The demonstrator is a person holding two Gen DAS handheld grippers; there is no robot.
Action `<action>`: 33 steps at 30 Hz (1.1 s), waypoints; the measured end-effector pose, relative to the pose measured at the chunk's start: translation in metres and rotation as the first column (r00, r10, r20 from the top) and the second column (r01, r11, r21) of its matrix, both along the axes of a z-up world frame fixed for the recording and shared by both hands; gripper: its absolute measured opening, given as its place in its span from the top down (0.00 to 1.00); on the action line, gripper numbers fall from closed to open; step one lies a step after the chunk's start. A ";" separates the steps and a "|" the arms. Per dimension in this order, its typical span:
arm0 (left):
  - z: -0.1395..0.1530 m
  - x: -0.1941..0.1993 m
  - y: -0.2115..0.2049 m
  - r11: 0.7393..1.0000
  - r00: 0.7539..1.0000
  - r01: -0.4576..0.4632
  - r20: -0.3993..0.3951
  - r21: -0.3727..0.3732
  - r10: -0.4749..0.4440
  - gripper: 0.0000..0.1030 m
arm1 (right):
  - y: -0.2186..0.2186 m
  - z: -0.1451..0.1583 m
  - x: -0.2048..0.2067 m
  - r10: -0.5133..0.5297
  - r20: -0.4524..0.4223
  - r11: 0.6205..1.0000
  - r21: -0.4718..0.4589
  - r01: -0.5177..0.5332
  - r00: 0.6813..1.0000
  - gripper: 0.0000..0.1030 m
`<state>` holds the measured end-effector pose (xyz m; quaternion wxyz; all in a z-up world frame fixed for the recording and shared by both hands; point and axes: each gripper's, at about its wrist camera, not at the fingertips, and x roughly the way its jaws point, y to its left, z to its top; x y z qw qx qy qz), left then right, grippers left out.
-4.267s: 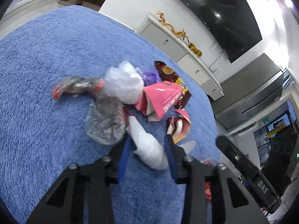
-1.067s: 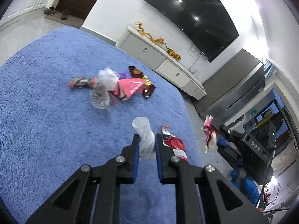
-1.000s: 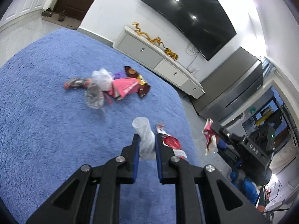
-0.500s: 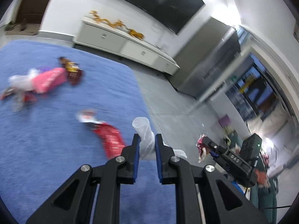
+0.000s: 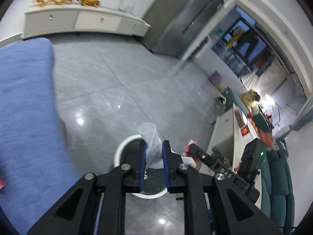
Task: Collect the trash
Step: 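Carry both items over the trash bin and open both tools to drop them, then return both tools to the remaining wrappers on the rug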
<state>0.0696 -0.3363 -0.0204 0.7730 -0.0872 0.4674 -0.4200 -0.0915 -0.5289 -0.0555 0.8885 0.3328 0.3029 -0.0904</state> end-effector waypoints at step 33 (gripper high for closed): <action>-0.014 -0.024 -0.054 0.998 0.991 -0.015 0.131 0.057 0.007 0.44 | -0.028 -0.021 -0.024 -0.091 -0.091 0.995 -0.042 0.087 0.992 0.61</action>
